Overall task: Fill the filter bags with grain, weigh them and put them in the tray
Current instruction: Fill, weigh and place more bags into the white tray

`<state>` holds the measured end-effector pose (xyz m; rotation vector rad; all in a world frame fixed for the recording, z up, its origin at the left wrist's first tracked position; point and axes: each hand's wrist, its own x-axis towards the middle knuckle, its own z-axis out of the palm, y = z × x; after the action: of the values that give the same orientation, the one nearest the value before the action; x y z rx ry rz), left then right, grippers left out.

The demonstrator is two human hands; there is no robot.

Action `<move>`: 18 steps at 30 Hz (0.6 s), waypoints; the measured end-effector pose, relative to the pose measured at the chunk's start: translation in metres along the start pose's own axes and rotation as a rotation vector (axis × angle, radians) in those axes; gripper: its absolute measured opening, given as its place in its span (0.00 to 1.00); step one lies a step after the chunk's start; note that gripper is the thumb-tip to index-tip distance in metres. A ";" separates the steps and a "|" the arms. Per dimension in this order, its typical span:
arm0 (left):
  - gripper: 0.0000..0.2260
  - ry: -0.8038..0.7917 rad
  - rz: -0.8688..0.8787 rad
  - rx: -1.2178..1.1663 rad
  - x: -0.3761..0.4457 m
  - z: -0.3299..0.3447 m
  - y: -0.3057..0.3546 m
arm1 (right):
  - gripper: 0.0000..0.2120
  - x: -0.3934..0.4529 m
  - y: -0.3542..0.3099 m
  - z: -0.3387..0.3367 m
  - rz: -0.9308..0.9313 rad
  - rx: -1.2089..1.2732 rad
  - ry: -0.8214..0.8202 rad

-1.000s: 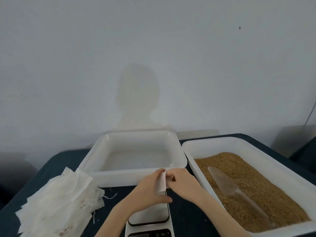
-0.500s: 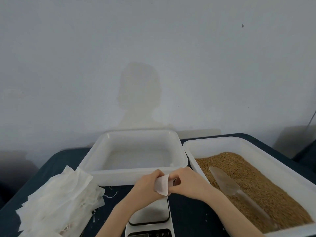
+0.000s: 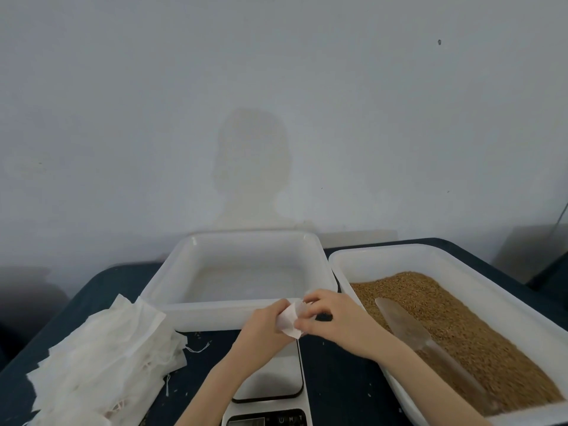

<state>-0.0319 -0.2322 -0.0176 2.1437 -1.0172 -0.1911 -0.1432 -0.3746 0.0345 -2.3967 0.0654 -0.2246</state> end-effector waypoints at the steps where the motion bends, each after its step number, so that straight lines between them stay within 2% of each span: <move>1: 0.08 0.002 -0.004 0.008 0.001 0.001 -0.001 | 0.17 0.000 -0.002 0.002 -0.005 -0.031 0.008; 3: 0.09 0.012 -0.006 0.031 0.003 0.002 -0.003 | 0.17 0.000 -0.002 0.000 -0.005 -0.023 0.039; 6: 0.11 0.032 -0.001 0.041 0.004 0.003 -0.007 | 0.10 -0.003 0.012 -0.021 0.059 0.026 0.157; 9: 0.08 0.024 0.018 0.088 0.005 0.003 -0.007 | 0.06 -0.014 0.050 -0.058 0.234 -0.233 0.282; 11: 0.08 0.021 0.029 0.156 0.010 0.003 -0.001 | 0.08 -0.026 0.086 -0.081 0.421 -0.495 0.165; 13: 0.08 0.015 0.059 0.206 0.015 0.004 0.007 | 0.11 -0.042 0.118 -0.095 0.576 -0.642 -0.048; 15: 0.08 -0.001 0.095 0.236 0.022 0.007 0.016 | 0.16 -0.058 0.140 -0.097 0.654 -0.702 -0.225; 18: 0.07 -0.031 0.128 0.239 0.029 0.015 0.030 | 0.14 -0.073 0.157 -0.092 0.684 -0.714 -0.332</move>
<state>-0.0369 -0.2737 -0.0029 2.2841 -1.2439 -0.0422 -0.2290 -0.5445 -0.0142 -2.8836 0.9222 0.6115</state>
